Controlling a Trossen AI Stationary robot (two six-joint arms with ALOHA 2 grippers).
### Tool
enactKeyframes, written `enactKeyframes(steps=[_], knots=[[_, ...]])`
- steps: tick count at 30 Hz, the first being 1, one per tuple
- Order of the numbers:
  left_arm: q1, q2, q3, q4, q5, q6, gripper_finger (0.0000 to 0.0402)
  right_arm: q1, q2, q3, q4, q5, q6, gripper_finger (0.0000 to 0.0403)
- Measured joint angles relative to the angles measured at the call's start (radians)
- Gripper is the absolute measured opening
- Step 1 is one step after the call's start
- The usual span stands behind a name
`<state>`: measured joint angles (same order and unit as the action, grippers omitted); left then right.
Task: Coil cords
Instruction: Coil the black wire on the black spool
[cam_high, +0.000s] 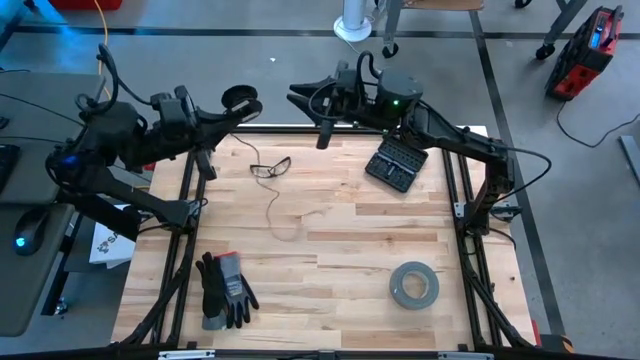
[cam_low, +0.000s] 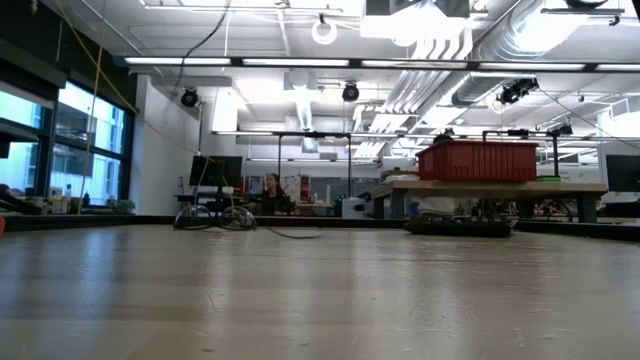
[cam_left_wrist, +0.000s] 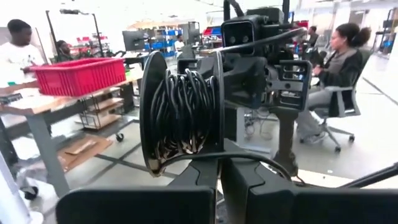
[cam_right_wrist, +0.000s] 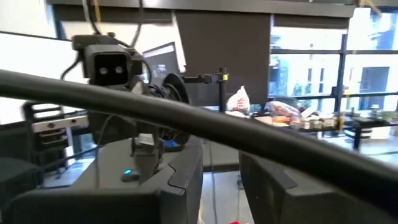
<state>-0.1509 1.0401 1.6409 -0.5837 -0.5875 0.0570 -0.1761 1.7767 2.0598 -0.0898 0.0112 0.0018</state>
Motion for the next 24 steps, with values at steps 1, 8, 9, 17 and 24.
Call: enactKeyframes(steps=[1, 8, 9, 17, 24], knots=[[0.0, -0.001, 0.0, -0.003, 0.002, -0.011, 0.0, 0.001, 0.0, 0.0, 0.0, -0.015, 0.002, 0.0098], [0.012, -0.018, 0.0, -0.073, 0.024, -0.103, 0.0, 0.051, -0.006, 0.001, -0.09, -0.179, 0.029, 0.0103], [0.02, -0.015, 0.0, -0.062, 0.02, -0.089, 0.0, 0.064, -0.002, 0.001, -0.111, -0.18, 0.009, 0.0103], [0.087, 0.027, 0.0, 0.019, 0.042, -0.004, 0.0, 0.128, 0.083, 0.0, -0.092, -0.103, -0.051, 0.0103], [0.093, 0.047, -0.001, 0.022, 0.073, -0.03, 0.0, 0.133, 0.108, 0.0, -0.042, 0.032, -0.063, 0.0103]])
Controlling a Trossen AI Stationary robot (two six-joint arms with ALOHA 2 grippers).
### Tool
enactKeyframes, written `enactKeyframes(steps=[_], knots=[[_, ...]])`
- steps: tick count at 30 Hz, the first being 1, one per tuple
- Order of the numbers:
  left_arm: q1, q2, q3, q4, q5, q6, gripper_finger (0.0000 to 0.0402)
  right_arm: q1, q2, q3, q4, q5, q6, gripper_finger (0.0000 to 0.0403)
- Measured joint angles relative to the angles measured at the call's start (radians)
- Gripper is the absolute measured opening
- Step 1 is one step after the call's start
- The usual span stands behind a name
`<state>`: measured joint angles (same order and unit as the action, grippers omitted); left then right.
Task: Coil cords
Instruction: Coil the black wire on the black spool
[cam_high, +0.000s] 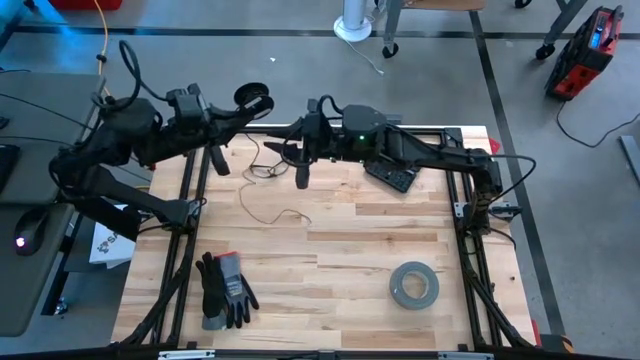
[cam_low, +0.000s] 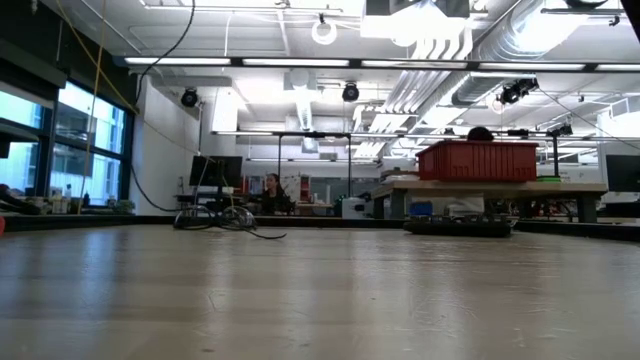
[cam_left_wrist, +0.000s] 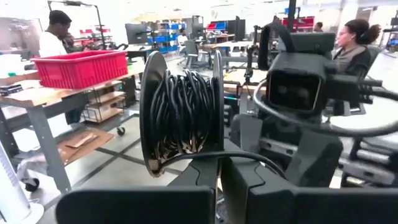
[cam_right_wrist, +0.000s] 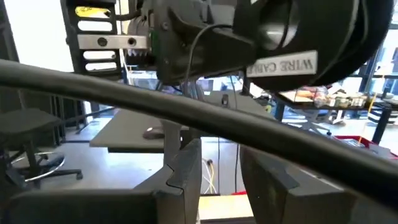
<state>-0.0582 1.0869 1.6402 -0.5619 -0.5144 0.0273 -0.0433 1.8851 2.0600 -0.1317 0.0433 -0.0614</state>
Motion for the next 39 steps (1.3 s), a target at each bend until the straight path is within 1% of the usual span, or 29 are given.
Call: enactKeyframes(steps=[2, 7, 8, 14, 21, 24, 25, 27, 28, 29, 31, 33, 36, 39], knots=[[0.0, 0.005, 0.0, 0.002, 0.0, 0.001, 0.0, 0.0, 0.0, 0.001, 0.001, -0.003, 0.006, 0.0103], [0.0, 0.01, 0.0, 0.008, 0.0, 0.002, 0.0, 0.0, 0.011, 0.0, 0.001, -0.089, 0.081, 0.0103], [0.0, 0.01, 0.0, 0.009, 0.0, 0.002, 0.0, 0.0, 0.011, 0.0, 0.001, -0.093, 0.083, 0.0103], [0.0, 0.01, 0.0, 0.042, -0.001, 0.003, 0.0, 0.0, 0.026, 0.0, -0.012, -0.081, 0.089, 0.0103], [0.0, 0.01, 0.0, 0.043, -0.004, 0.003, 0.0, 0.011, 0.039, -0.001, -0.016, -0.08, 0.093, 0.0102], [0.0, 0.01, 0.0, 0.044, -0.006, 0.012, 0.0, 0.013, 0.04, -0.001, -0.029, -0.08, 0.099, 0.0083], [0.0, 0.009, 0.0, 0.043, -0.007, 0.019, 0.0, 0.012, 0.04, -0.001, -0.035, -0.079, 0.099, 0.007], [0.0, 0.008, 0.0, 0.036, -0.012, 0.027, 0.0, 0.015, 0.029, -0.001, -0.053, -0.078, 0.102, 0.0029], [0.0, 0.007, 0.0, 0.029, -0.017, 0.028, 0.0, 0.018, 0.023, -0.001, -0.055, -0.078, 0.089, 0.0015], [0.0, 0.007, 0.0, 0.022, -0.019, 0.028, 0.0, 0.021, 0.013, -0.001, -0.056, -0.074, 0.082, 0.001], [0.0, 0.007, 0.0, -0.004, -0.019, 0.015, 0.0, 0.026, -0.006, 0.007, -0.057, -0.073, 0.084, 0.0005], [0.0, 0.007, 0.0, -0.042, -0.005, -0.001, 0.0, 0.03, -0.011, 0.045, -0.078, -0.074, 0.077, 0.0002], [0.0, 0.008, 0.0, -0.104, 0.061, -0.043, 0.0, 0.036, -0.009, 0.123, -0.136, -0.073, 0.036, 0.0001], [0.0, 0.009, 0.0, -0.154, 0.103, -0.081, 0.0, 0.033, -0.006, 0.199, -0.173, -0.062, 0.01, 0.0]])
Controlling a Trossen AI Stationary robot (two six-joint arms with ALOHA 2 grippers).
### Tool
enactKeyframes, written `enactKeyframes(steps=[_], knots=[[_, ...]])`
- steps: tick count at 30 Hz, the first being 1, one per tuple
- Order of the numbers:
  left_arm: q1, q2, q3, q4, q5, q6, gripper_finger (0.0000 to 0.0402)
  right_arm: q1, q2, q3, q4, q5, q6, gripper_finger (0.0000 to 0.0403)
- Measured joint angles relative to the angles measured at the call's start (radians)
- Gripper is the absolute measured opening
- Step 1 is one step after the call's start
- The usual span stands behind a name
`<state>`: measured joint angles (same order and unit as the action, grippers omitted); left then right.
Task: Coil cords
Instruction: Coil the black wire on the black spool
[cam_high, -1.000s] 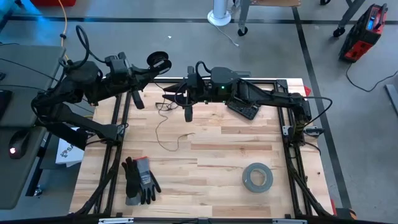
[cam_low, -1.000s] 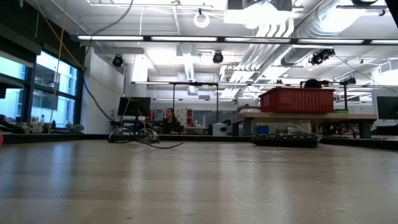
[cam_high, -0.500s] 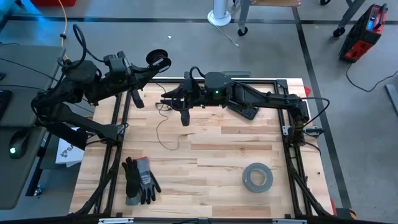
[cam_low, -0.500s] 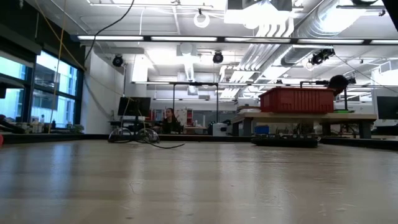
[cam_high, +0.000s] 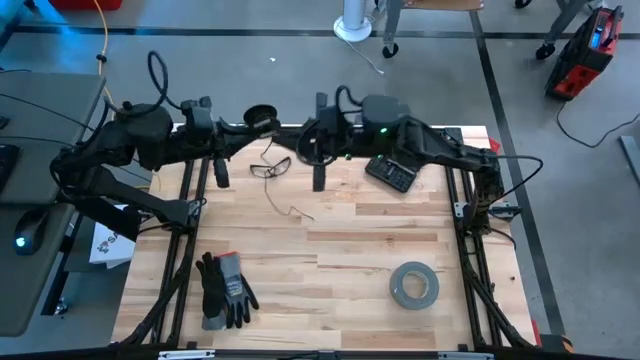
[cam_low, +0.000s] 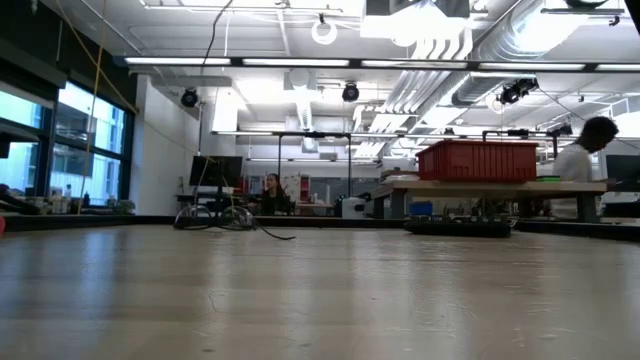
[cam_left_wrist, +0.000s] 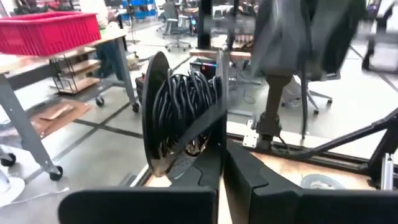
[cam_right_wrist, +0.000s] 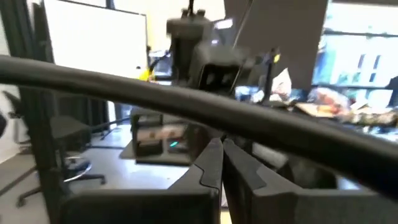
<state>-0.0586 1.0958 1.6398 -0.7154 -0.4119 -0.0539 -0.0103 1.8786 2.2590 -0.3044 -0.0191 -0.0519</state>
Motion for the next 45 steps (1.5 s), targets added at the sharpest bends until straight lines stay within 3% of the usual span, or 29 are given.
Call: enactKeyframes(steps=[5, 9, 19, 25, 33, 45], knots=[[0.0, -0.004, 0.0, -0.02, 0.009, -0.013, 0.0, -0.016, 0.0, 0.098, -0.122, 0.038, -0.04, 0.0], [0.0, -0.018, 0.0, -0.021, 0.008, -0.014, 0.0, -0.02, -0.016, 0.083, -0.148, 0.067, -0.059, 0.0], [-0.001, -0.047, 0.0, -0.027, 0.133, -0.023, 0.0, -0.044, -0.018, 0.096, -0.193, 0.116, -0.055, 0.0], [-0.001, -0.063, 0.0, -0.006, 0.087, -0.022, 0.0, -0.047, -0.018, 0.096, -0.213, 0.116, -0.054, 0.0], [-0.001, -0.103, 0.0, 0.212, 0.08, 0.003, 0.0, -0.046, -0.018, 0.096, -0.243, 0.098, -0.035, 0.0], [-0.001, -0.063, -0.001, 0.476, 0.119, -0.007, 0.0, -0.041, -0.019, 0.029, -0.118, -0.02, 0.074, 0.0011]])
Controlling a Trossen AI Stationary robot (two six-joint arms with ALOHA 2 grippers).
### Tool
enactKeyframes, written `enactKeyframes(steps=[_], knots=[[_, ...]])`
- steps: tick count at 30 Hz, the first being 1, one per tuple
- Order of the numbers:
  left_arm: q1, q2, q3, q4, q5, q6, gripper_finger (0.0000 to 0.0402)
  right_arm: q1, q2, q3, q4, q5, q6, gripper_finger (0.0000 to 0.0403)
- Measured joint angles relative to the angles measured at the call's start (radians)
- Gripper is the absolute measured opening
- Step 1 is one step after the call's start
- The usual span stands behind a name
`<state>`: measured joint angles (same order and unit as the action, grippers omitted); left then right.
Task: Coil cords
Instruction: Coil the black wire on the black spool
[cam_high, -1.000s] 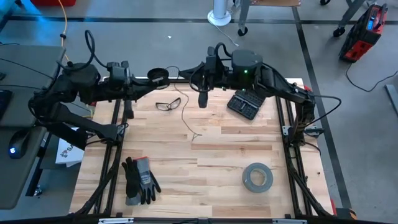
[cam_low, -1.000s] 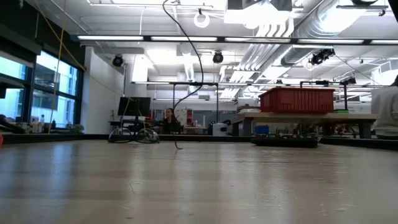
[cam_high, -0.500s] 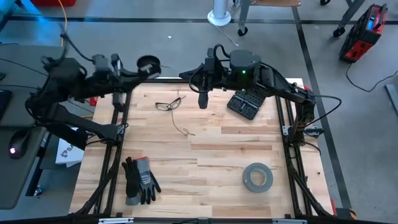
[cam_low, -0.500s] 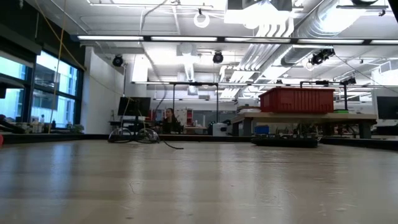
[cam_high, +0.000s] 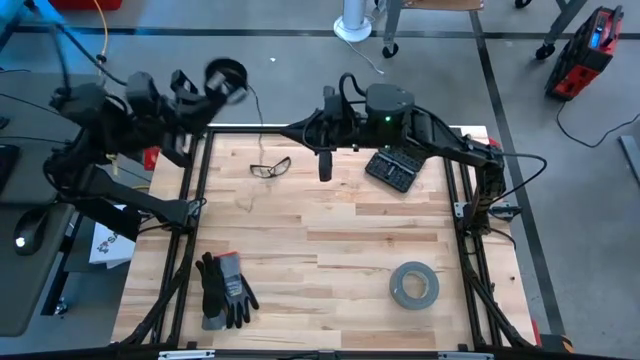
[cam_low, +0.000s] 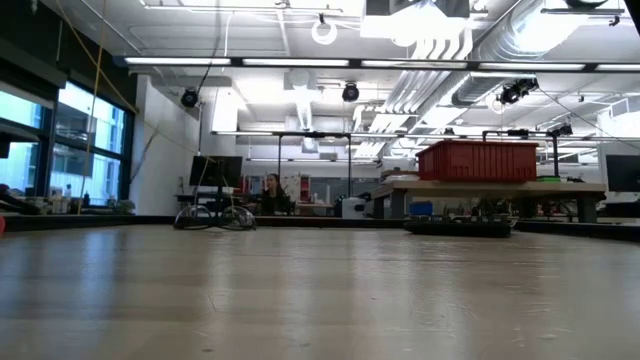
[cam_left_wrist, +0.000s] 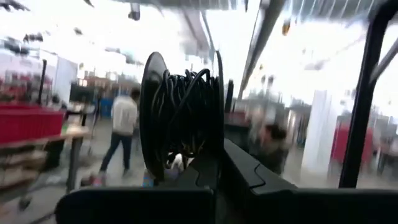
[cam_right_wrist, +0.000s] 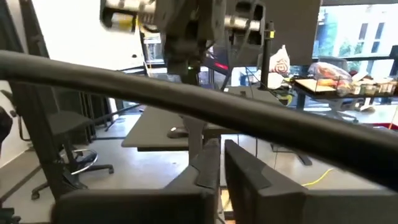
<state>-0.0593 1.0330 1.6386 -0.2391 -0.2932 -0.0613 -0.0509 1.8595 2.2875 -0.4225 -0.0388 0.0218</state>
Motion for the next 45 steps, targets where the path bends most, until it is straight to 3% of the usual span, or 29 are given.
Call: enactKeyframes(steps=[7, 11, 18, 23, 33, 36, 42, 45], knots=[[0.0, 0.017, 0.002, 0.156, -0.001, -0.016, 0.0, 0.042, 0.028, 0.0, 0.047, 0.007, -0.069, 0.0115], [0.0, 0.026, 0.0, 0.17, -0.001, -0.041, 0.0, 0.052, 0.041, 0.0, 0.085, 0.131, -0.158, 0.0173], [0.0, 0.043, 0.002, 0.187, -0.005, -0.06, 0.0, 0.045, 0.057, 0.0, 0.157, 0.151, -0.15, 0.0193], [0.0, 0.054, 0.001, 0.202, -0.004, -0.06, 0.0, 0.045, 0.068, 0.0, 0.153, 0.134, -0.108, 0.0193], [0.0, 0.068, 0.001, 0.243, -0.005, -0.059, 0.0, 0.043, 0.083, 0.0, 0.136, 0.199, -0.11, 0.0178], [0.0, 0.068, 0.001, 0.243, -0.005, -0.059, 0.0, 0.043, 0.084, 0.0, 0.127, 0.204, -0.126, 0.0143], [0.0, 0.068, 0.001, 0.254, -0.005, -0.065, 0.0, 0.043, 0.084, 0.0, 0.134, 0.204, -0.13, 0.0034], [0.0, 0.068, 0.001, 0.253, -0.005, -0.065, 0.0, 0.043, 0.084, 0.0, 0.141, 0.196, -0.132, 0.0016]])
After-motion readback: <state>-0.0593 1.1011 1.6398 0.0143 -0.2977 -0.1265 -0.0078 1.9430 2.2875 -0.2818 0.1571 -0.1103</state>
